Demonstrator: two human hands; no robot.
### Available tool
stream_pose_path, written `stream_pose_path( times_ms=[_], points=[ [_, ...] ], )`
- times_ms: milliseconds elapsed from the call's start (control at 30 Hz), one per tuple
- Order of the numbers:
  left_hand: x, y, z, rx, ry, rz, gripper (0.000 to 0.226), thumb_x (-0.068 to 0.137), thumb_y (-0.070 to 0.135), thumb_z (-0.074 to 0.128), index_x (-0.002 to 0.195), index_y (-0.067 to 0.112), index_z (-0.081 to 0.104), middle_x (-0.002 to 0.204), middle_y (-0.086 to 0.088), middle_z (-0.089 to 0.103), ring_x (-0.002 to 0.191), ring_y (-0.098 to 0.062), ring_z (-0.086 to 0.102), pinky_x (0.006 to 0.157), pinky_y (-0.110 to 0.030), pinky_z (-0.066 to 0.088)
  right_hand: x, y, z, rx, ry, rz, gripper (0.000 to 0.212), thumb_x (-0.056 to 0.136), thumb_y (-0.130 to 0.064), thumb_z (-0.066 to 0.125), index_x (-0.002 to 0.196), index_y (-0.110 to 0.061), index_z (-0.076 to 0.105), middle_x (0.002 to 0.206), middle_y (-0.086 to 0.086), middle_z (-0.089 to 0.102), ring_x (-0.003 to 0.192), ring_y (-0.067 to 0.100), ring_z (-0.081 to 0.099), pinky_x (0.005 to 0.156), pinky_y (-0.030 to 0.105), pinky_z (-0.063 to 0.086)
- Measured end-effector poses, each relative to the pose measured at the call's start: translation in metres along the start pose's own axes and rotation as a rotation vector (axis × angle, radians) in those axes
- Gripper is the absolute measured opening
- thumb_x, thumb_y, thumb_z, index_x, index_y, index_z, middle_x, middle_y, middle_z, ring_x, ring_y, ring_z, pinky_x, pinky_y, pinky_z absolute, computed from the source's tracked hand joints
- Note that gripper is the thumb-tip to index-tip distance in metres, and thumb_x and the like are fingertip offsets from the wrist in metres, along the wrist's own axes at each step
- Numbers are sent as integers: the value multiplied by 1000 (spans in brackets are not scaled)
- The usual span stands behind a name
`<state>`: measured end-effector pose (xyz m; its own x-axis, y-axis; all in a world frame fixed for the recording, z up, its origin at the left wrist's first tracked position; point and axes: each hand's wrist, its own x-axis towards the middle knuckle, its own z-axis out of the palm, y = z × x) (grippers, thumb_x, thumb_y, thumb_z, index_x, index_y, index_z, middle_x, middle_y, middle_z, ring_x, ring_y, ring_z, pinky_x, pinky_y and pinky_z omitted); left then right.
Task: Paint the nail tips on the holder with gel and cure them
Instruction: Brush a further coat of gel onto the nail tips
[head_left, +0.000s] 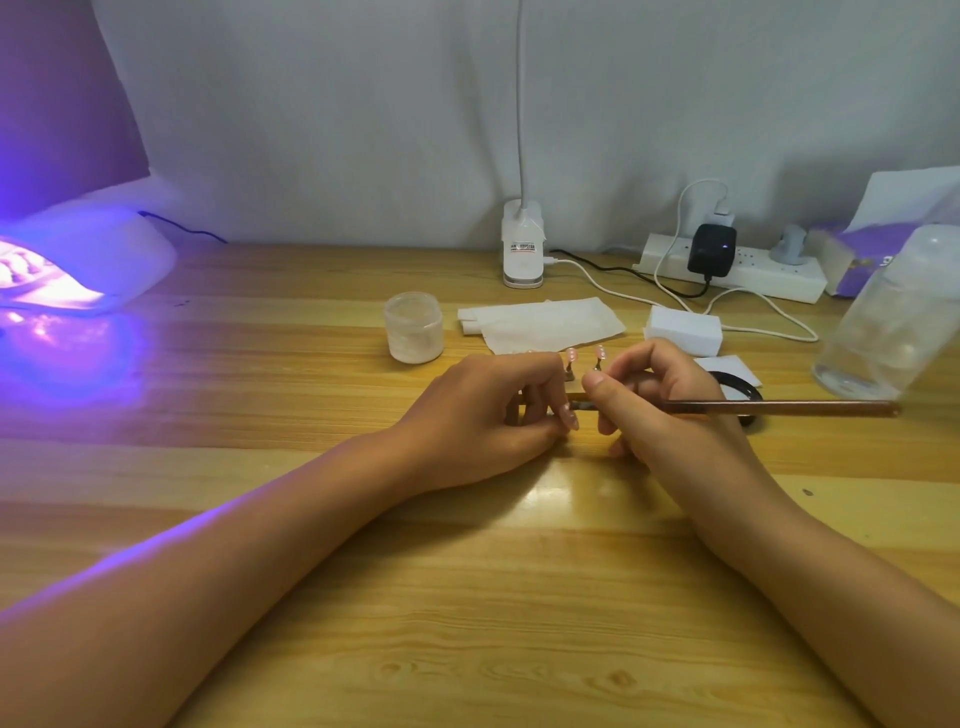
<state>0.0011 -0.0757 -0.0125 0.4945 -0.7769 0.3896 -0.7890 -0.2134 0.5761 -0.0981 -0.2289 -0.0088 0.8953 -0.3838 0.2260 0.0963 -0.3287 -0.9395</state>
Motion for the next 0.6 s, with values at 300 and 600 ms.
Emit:
stream_pose_path(
  times_ms=[300,600],
  points=[
    [-1,0,0,12,22,-3,15,86,16,73,82,26,63,63,15,52,57,-8,47,54,-23,35,1,0,0,-63,-28,-29,9,88,-6,61,91,-14,58,64,11,58,62,18,55,64,36,47],
    [-1,0,0,16,17,-1,12,85,15,72,82,20,62,63,14,53,57,-8,48,54,-20,34,0,0,0,-50,-36,-35,6,91,-19,65,92,-16,59,68,5,66,64,11,62,62,31,52]
  ],
)
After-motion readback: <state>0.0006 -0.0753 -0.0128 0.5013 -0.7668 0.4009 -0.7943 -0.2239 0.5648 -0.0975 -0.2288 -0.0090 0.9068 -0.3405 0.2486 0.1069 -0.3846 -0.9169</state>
